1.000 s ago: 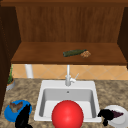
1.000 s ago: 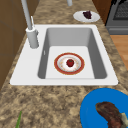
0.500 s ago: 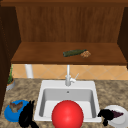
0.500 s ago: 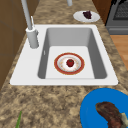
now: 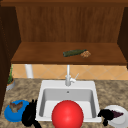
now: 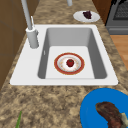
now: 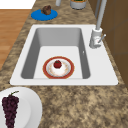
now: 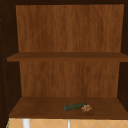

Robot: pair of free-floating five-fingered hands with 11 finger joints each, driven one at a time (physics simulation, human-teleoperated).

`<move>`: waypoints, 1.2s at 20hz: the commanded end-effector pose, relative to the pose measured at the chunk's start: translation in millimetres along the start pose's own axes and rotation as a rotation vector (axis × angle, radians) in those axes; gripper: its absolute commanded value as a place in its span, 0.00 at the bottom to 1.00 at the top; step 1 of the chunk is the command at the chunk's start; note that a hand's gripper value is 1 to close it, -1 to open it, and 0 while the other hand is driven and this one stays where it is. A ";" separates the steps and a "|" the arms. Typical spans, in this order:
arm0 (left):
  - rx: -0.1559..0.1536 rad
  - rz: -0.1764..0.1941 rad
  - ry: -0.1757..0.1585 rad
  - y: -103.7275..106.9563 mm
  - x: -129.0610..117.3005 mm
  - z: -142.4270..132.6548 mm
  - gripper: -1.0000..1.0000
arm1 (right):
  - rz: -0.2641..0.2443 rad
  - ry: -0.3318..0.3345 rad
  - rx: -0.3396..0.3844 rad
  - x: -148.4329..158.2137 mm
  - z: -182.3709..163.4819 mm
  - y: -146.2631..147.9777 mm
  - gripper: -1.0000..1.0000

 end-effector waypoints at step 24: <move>-0.021 -0.037 0.003 -5.6 -1.1 -8.1 0.50 | 0.029 0.016 0.014 41.1 -29.3 -42.7 0.00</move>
